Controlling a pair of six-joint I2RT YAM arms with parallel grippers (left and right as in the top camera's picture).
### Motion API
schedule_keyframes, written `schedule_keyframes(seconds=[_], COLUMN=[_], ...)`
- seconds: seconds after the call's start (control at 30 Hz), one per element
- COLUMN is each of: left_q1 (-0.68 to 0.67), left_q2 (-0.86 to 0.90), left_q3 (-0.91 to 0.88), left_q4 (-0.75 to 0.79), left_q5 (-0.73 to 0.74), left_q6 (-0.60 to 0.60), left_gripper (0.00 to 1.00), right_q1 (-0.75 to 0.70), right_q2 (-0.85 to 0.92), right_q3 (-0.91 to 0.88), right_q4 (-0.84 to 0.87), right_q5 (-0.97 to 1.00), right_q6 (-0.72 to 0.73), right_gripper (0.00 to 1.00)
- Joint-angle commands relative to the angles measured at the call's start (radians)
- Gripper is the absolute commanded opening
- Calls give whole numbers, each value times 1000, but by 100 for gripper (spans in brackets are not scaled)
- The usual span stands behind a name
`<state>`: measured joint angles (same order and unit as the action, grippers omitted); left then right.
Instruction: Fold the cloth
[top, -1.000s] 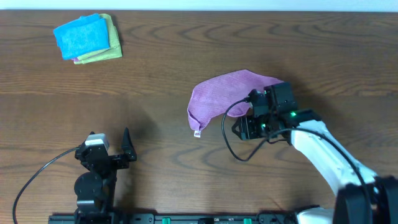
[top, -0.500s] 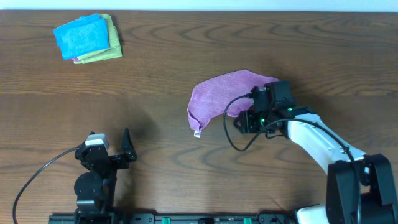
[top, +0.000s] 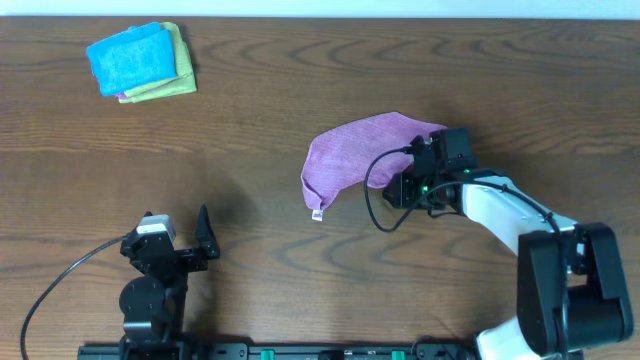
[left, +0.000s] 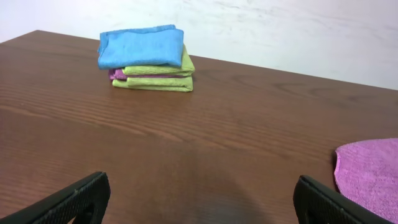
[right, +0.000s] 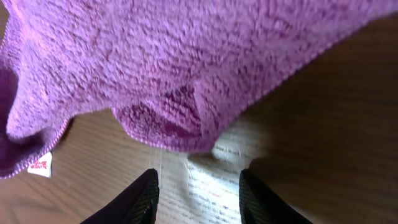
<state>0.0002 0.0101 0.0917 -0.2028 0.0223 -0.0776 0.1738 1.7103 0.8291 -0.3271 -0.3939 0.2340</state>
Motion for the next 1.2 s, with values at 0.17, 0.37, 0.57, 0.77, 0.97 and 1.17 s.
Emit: schedule_keyframes(seconds=[0.17,0.37,0.57,0.77,0.97,1.17], left_q1=[6,6,6,6,6,6], left_q2=[-6,-6,-6,-6,-6,-6], left_q3=[-28,-28,-28,-28,-28,-28], left_q4=[-12,-12,-12,-12,-12,-12], left_q5=[-4,-4,-4,-4,-4,-4], left_q6=[7,7,7,7,7,7], left_gripper=[96,95,96,95,95,95], right_q1=[-4,-4,-4,-4,-4,-4], right_q2=[11,35,102,116,114,113], right_q3=[-2,-2,2,8,156,493], right_q4=[85,90,103,111,-249,-677], right_q5=[-33,-33,-37,-37,26,173], right_q6=[66,66,80,87,50,11], right_gripper=[40,36,31,1,1,1])
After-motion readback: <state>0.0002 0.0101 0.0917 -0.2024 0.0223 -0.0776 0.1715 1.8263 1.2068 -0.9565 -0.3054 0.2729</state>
